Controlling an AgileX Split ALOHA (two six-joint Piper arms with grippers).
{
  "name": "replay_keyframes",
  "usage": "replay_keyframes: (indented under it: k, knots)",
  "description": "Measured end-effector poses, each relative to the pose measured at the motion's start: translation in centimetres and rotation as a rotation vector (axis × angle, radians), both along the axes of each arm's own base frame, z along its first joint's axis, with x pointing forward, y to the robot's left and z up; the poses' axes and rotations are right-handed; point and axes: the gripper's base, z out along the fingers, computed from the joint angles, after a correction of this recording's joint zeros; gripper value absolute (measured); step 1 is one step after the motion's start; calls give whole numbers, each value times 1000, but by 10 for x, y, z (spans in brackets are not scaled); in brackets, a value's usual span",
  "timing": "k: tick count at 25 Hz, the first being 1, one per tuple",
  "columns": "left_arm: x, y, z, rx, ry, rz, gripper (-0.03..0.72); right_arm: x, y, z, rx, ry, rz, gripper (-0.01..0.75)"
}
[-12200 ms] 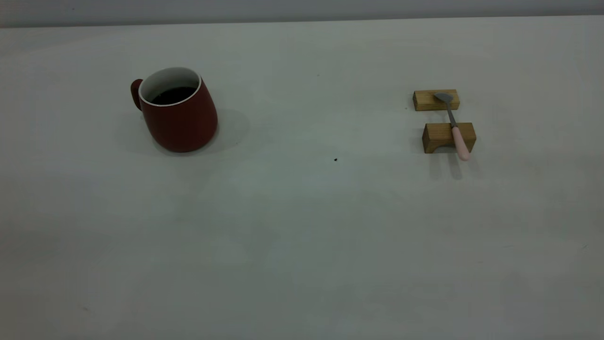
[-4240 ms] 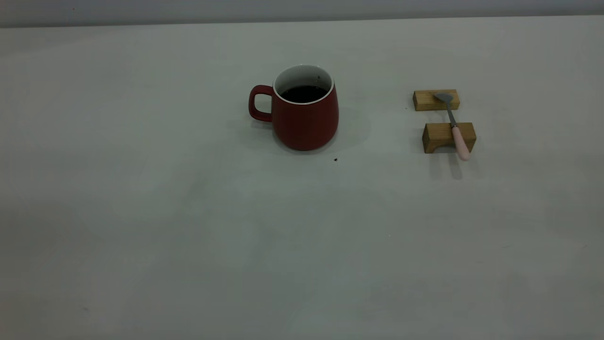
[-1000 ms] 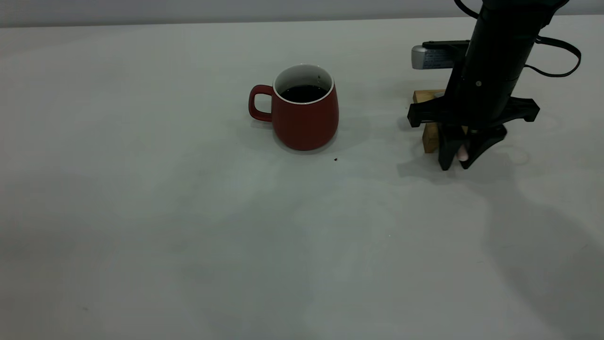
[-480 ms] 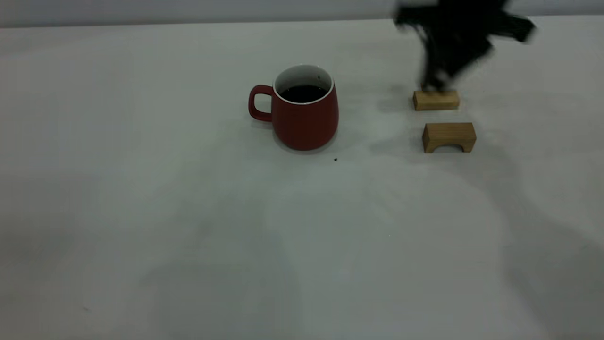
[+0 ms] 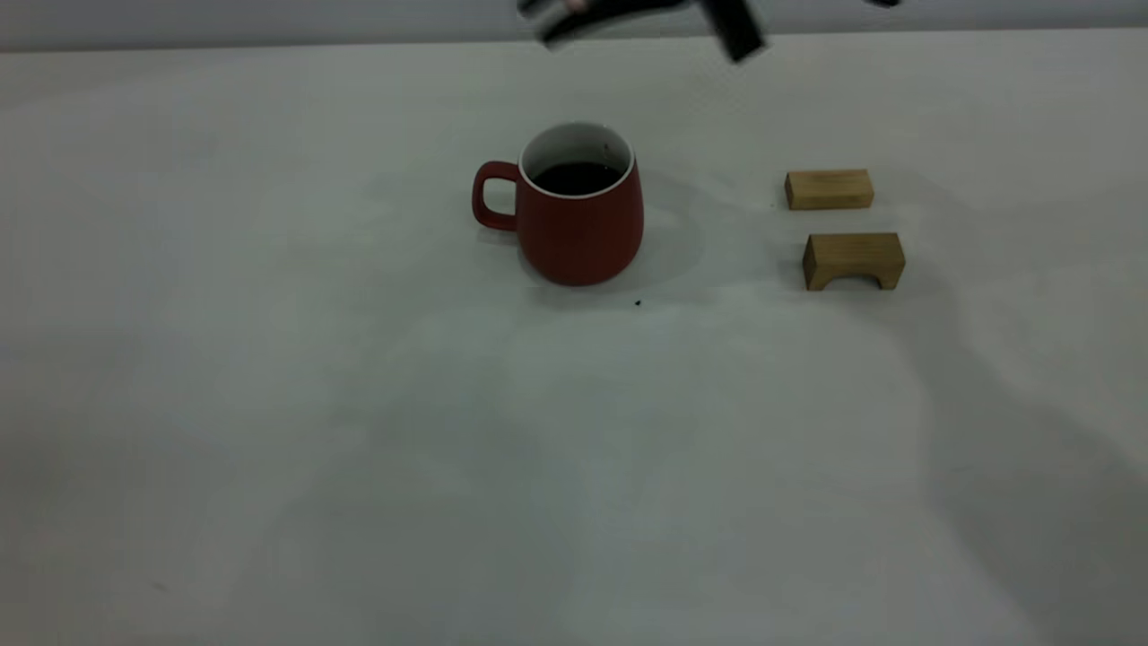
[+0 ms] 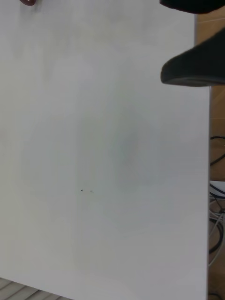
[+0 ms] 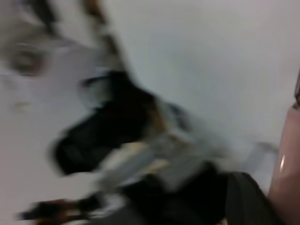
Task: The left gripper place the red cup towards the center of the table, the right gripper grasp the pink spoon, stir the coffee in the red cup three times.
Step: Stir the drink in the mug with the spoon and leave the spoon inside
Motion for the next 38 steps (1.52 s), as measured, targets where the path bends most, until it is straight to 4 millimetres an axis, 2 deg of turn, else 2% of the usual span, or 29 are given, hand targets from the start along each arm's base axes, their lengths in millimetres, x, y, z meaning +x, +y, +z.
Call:
replay_keyframes:
  k: [3, 11, 20, 22, 26, 34, 38]
  knots:
    - [0, 0, 0, 0, 0, 0, 355, 1, 11, 5, 91, 128, -89, 129]
    - [0, 0, 0, 0, 0, 0, 355, 5, 13, 12, 151, 502, -270, 129]
    - [0, 0, 0, 0, 0, 0, 355, 5, 12, 10, 122, 652, -322, 129]
    - [0, 0, 0, 0, 0, 0, 355, 7, 12, 5, 136, 704, -343, 129]
    - [0, 0, 0, 0, 0, 0, 355, 13, 5, -22, 145, 851, -416, 129]
    - [0, 0, 0, 0, 0, 0, 355, 27, -30, -71, 143, 953, -522, 129]
    - [0, 0, 0, 0, 0, 0, 355, 28, -34, -78, 141, 965, -535, 129]
